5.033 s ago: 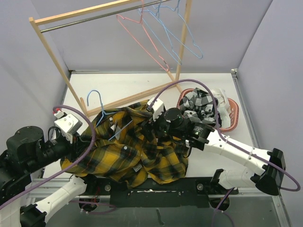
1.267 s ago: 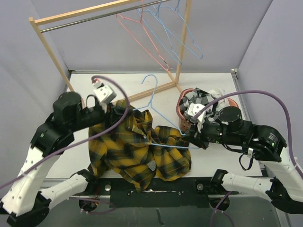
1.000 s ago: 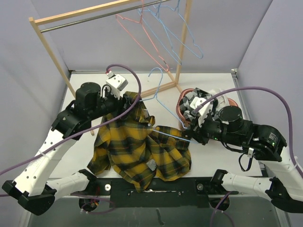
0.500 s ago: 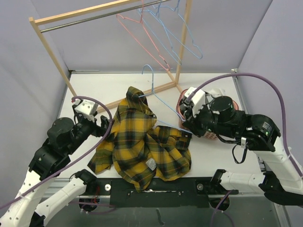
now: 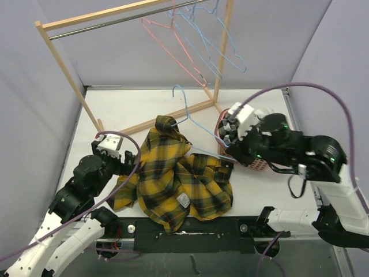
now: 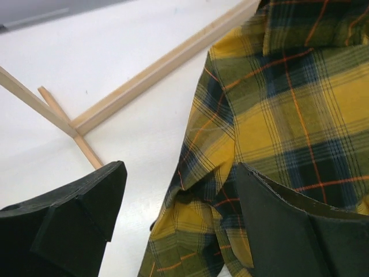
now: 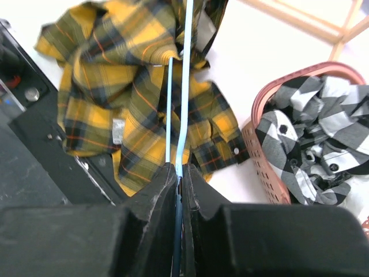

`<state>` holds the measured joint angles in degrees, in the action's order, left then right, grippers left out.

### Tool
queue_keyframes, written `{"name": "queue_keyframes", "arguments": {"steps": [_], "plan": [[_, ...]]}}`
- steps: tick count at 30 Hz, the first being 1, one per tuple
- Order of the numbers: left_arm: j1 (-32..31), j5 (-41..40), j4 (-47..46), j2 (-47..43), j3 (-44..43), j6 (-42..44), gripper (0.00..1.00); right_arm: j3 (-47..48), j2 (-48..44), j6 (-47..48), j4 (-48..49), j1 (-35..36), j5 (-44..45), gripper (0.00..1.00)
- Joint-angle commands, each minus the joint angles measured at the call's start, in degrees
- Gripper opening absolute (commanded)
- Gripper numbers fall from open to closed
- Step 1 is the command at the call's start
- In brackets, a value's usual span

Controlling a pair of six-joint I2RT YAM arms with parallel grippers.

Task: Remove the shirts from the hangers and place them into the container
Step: Remove the shirt from the hanger.

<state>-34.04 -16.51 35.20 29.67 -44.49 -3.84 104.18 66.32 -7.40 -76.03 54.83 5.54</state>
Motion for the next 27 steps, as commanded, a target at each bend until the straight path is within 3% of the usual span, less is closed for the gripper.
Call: {"name": "queue_keyframes", "arguments": {"steps": [1,6,16,20,27], "plan": [[0.1,0.3,-8.8,-5.2,0.5,-0.5,0.76,2.8,-8.6,-1.6,10.7,0.1,3.4,0.00],[0.1,1.7,-9.3,-7.4,2.1,-0.3,0.75,2.2,-12.8,-2.2,16.2,0.1,4.1,0.00],[0.2,15.0,-12.3,-7.6,3.2,1.1,0.75,-0.9,-17.1,-4.6,27.1,0.0,-6.7,0.00],[0.6,16.6,-13.3,-9.6,3.8,1.4,0.75,-4.8,-19.3,-5.8,32.9,0.1,-6.7,0.00],[1.3,14.9,-15.3,-15.1,5.7,1.9,0.75,-4.0,-11.2,-5.4,24.0,0.1,-8.6,0.00]]}}
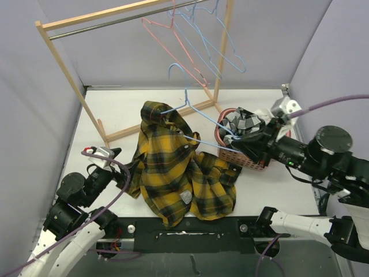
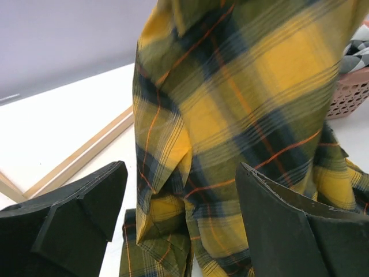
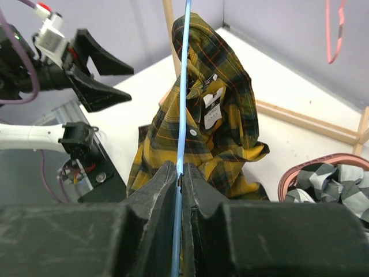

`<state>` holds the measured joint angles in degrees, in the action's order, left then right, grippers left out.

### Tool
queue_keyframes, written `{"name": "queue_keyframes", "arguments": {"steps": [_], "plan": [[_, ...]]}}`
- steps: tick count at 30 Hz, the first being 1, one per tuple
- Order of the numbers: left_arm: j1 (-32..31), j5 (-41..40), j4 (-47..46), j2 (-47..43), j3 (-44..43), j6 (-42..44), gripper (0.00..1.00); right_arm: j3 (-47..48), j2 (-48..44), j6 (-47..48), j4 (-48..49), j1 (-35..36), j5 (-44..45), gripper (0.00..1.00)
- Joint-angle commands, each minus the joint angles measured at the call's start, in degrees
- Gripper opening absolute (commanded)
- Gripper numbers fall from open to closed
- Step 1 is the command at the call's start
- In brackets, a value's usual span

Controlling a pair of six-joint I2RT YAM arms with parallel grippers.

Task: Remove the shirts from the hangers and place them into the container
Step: Remove the shirt from the hanger.

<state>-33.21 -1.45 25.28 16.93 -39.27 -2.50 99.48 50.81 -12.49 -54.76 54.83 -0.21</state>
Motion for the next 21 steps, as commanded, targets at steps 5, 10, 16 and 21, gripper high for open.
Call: {"name": "queue_keyframes", "arguments": {"steps": [5,10,16,21], "plan": [[1.3,1.2,-7.4,-4.1,1.1,0.1,0.75,-0.6,3.7,-0.5,2.1,0.1,-5.3,0.00],[1.9,5.2,-11.4,-2.6,1.1,-1.7,0.76,-1.3,4.4,-0.7,1.0,0.1,-9.9,0.00],[2.9,8.8,-11.7,0.0,0.4,-2.0,0.76,-1.2,3.7,-0.6,0.6,0.1,-16.0,0.00],[3.7,11.9,-12.9,-0.2,0.9,-3.0,0.69,-2.0,2.9,-1.3,-0.1,0.1,-17.1,0.00]]}}
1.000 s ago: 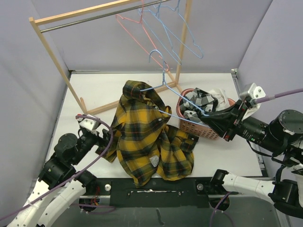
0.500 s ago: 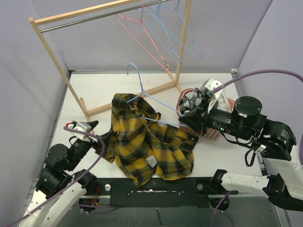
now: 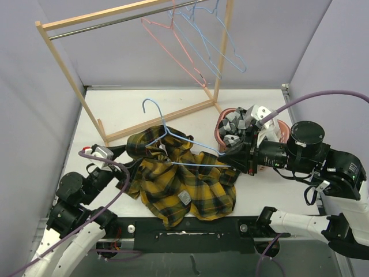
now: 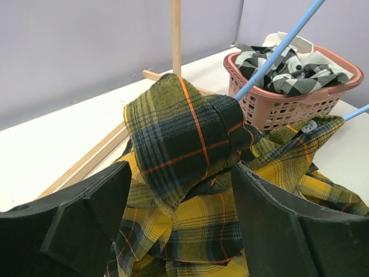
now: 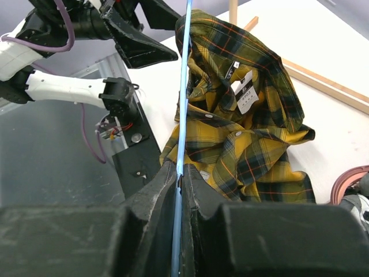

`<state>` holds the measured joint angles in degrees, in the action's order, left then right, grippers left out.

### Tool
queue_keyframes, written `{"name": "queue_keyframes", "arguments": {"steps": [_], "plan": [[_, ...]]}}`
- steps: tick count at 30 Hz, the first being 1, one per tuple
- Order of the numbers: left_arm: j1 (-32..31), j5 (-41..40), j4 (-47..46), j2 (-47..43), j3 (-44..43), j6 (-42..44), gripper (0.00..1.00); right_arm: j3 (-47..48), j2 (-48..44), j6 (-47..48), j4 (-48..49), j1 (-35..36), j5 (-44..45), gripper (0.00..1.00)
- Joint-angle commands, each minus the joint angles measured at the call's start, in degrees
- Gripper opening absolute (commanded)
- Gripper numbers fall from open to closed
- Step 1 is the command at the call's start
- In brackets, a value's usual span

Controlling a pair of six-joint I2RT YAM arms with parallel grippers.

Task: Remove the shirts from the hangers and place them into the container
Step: Remove the shirt from the hanger.

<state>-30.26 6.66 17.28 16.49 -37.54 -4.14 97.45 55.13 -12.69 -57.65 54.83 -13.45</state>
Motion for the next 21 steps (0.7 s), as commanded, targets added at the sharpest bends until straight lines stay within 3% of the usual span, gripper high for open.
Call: {"name": "queue_keyframes", "arguments": {"steps": [1,3,8,9,14,21], "plan": [[0.8,4.1,-4.9,0.3,-0.8,-1.4,0.66,-0.2,-1.8,-1.2,2.9,0.1,-4.0,0.00],[1.0,4.6,-5.1,0.4,-0.7,-1.5,0.59,-0.5,-2.6,-1.5,3.3,0.1,-4.4,0.00],[1.5,6.8,-4.9,1.1,-1.1,-1.4,0.04,0.2,-4.0,-1.6,1.5,0.1,-0.7,0.00],[1.6,6.7,-4.6,1.2,-1.2,-1.4,0.00,0.4,-4.1,-1.5,1.0,0.2,0.4,0.00],[2.0,4.3,-3.1,0.9,-1.5,-1.1,0.00,1.6,-4.7,-1.4,-2.0,0.1,6.8,0.00],[2.5,-12.8,3.1,2.5,-3.3,-1.2,0.00,4.2,-5.1,-1.8,-8.8,0.1,22.9,0.00]]}}
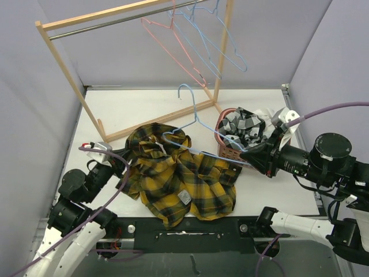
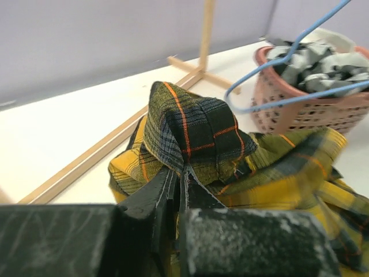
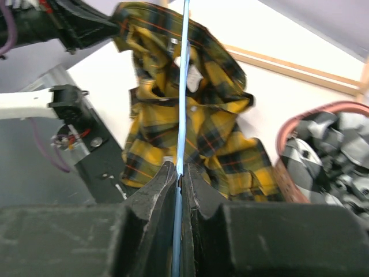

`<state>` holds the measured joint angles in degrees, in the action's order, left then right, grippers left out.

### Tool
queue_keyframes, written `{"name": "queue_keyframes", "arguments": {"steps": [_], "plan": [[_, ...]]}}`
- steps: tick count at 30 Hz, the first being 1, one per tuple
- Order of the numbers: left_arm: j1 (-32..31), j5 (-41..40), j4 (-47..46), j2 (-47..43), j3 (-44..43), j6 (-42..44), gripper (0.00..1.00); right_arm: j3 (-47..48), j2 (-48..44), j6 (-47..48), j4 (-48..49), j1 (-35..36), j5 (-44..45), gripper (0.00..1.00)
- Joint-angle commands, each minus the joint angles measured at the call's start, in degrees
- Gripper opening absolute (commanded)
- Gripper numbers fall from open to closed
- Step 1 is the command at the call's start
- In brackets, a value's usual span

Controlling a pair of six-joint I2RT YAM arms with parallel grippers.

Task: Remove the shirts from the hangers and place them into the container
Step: Remove the shirt from the hanger.

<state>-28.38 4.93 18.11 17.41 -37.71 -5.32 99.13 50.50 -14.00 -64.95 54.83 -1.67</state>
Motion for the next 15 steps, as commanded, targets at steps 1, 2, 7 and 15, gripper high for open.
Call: {"name": "queue_keyframes", "arguments": {"steps": [1,2,7,15], "plan": [[0.8,-12.6,2.8,1.7,-3.4,-0.3,0.00,2.5,-0.6,-0.6,-2.1,0.1,12.8,0.00],[0.9,-13.7,3.0,1.7,-3.4,-0.3,0.00,2.4,-0.8,-0.7,-2.4,0.2,14.5,0.00],[1.4,-17.0,3.9,2.9,-3.4,-2.5,0.27,0.5,-1.7,-0.4,-0.3,0.2,18.6,0.00],[3.1,-6.9,5.0,10.8,-5.3,-3.0,0.81,-0.3,6.4,4.2,10.2,0.2,15.3,0.00]]}}
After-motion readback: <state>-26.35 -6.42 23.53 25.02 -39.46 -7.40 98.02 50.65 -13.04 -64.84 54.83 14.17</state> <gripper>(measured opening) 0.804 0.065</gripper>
